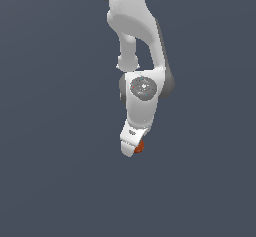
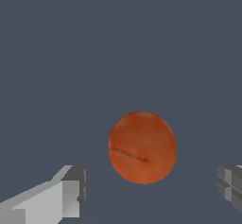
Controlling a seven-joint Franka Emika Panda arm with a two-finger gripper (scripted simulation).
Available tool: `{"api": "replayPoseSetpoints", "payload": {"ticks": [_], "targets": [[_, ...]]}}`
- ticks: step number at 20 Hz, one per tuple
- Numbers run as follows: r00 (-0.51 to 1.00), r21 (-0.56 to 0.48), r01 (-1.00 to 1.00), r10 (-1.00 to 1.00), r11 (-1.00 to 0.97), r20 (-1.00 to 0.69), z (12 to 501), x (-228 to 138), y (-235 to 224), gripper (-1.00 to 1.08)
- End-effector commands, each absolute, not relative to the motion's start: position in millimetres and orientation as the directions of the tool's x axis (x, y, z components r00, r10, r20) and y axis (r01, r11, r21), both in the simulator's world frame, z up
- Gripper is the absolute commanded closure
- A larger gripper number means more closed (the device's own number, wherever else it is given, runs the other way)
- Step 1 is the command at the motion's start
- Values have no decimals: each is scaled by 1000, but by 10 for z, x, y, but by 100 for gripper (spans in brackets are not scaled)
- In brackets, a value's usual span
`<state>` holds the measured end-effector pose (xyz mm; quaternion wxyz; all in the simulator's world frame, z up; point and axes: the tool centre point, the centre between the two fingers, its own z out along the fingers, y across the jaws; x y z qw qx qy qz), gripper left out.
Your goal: Pick up the object and move it to a goal position.
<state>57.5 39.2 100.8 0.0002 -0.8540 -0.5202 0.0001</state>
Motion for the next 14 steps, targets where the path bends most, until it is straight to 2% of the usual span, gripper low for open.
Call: {"api": "replayPoseSetpoints", "payload": {"ticks": [1, 14], "targets": [[431, 0, 902, 902, -431, 0, 988, 588, 392, -92], [410, 0, 912, 912, -410, 0, 816, 593, 391, -92]]}}
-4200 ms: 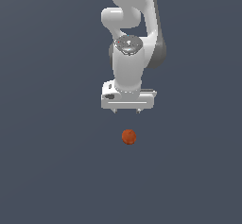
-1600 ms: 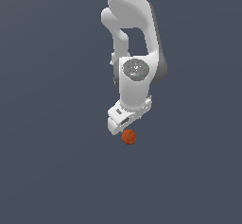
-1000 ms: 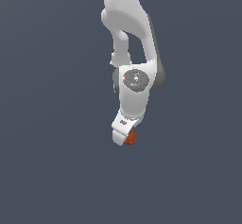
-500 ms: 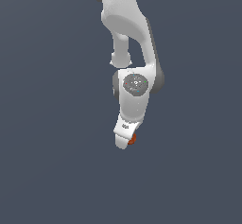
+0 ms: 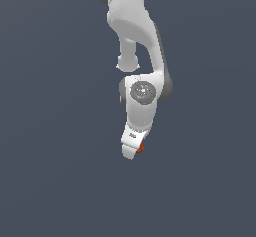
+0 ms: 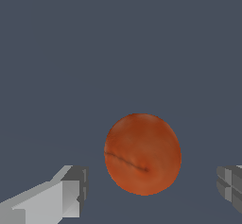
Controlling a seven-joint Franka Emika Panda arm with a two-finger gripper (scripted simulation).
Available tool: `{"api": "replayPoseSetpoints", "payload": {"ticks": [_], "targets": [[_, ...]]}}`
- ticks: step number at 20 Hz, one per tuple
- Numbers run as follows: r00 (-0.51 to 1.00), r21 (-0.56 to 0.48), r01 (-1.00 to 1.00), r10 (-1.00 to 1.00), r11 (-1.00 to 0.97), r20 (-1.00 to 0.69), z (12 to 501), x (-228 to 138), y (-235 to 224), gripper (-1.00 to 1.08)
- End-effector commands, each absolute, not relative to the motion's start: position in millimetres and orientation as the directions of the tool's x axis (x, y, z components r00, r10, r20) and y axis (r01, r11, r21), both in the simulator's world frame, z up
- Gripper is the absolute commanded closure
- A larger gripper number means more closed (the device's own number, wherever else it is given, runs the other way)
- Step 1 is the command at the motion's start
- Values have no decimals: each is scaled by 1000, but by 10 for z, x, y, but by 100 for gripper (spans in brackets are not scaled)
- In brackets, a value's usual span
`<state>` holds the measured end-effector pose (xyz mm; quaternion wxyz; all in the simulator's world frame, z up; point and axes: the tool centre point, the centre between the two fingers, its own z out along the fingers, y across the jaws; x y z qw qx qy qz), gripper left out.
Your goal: Pick up the object and move it to a goal position.
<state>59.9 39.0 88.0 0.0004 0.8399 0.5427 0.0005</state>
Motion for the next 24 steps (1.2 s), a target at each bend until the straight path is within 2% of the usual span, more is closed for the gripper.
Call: {"api": "replayPoseSetpoints", "payload": {"ticks": [1, 6, 11, 12, 24], "targets": [[410, 0, 912, 912, -410, 0, 761, 591, 391, -92], [407, 0, 913, 913, -407, 0, 511, 584, 391, -92], [407, 0, 913, 913, -407, 0, 470, 598, 391, -92], [407, 0, 913, 913, -407, 0, 470, 598, 391, 108], [408, 0, 913, 913, -408, 0, 479, 594, 389, 108]]}}
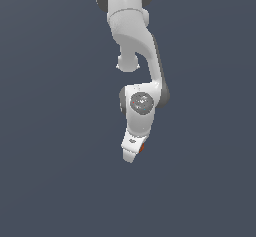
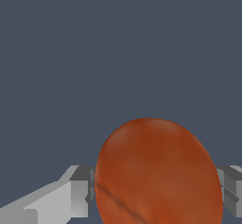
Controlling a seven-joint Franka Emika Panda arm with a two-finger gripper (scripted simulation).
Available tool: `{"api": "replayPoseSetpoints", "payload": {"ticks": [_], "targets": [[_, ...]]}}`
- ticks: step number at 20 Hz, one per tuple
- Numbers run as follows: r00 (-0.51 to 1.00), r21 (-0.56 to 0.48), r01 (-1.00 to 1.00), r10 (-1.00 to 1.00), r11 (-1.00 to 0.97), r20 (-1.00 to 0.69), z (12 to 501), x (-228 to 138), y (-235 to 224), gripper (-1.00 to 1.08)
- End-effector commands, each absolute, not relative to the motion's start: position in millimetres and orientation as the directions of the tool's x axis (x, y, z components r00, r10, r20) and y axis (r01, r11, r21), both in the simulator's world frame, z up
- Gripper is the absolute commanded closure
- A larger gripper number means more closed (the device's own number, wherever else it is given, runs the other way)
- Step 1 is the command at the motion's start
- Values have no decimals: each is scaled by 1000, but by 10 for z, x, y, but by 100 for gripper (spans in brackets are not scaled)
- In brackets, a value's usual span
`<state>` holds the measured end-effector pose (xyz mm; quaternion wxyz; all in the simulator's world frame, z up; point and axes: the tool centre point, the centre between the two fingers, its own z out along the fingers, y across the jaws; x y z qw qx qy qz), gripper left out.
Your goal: Pick up the object and move it to a goal position.
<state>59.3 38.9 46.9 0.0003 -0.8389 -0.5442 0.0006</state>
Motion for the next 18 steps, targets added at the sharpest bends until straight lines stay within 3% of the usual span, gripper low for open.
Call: {"api": "replayPoseSetpoints", "payload": {"ticks": [1, 10, 18], "targets": [[408, 0, 913, 913, -408, 0, 492, 591, 388, 108], [407, 0, 913, 913, -407, -1, 843, 509, 384, 108], [407, 0, 914, 914, -407, -2, 1556, 347, 373, 108]]}}
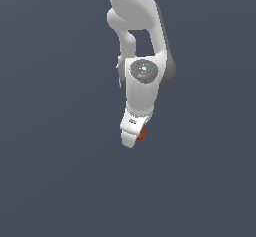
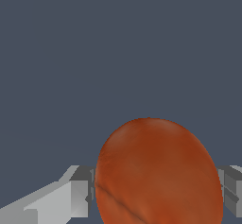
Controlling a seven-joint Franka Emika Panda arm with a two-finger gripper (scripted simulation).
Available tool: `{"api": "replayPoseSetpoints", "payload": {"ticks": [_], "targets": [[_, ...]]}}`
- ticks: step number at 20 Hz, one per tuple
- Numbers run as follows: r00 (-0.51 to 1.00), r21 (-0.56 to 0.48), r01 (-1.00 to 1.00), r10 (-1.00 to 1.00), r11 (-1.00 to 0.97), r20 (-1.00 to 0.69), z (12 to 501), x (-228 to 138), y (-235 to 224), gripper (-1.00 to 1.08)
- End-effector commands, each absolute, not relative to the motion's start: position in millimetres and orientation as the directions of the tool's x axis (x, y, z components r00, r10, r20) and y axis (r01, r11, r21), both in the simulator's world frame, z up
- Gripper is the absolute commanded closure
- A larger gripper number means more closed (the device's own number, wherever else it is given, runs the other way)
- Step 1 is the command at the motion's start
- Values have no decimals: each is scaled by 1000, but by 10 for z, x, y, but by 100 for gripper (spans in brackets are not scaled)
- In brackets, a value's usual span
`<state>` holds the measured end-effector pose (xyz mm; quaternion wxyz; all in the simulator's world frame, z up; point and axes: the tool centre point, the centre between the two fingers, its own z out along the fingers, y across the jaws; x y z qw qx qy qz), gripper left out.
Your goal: Pick up the object and move it to a goal position.
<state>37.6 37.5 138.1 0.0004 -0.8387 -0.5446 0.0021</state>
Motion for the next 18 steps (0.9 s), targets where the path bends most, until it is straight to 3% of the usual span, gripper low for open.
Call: {"api": "replayPoseSetpoints", "payload": {"ticks": [1, 18], "targets": [[407, 0, 914, 914, -407, -2, 1672, 321, 371, 108], [405, 0, 914, 914, -405, 0, 3723, -105, 356, 108]]}}
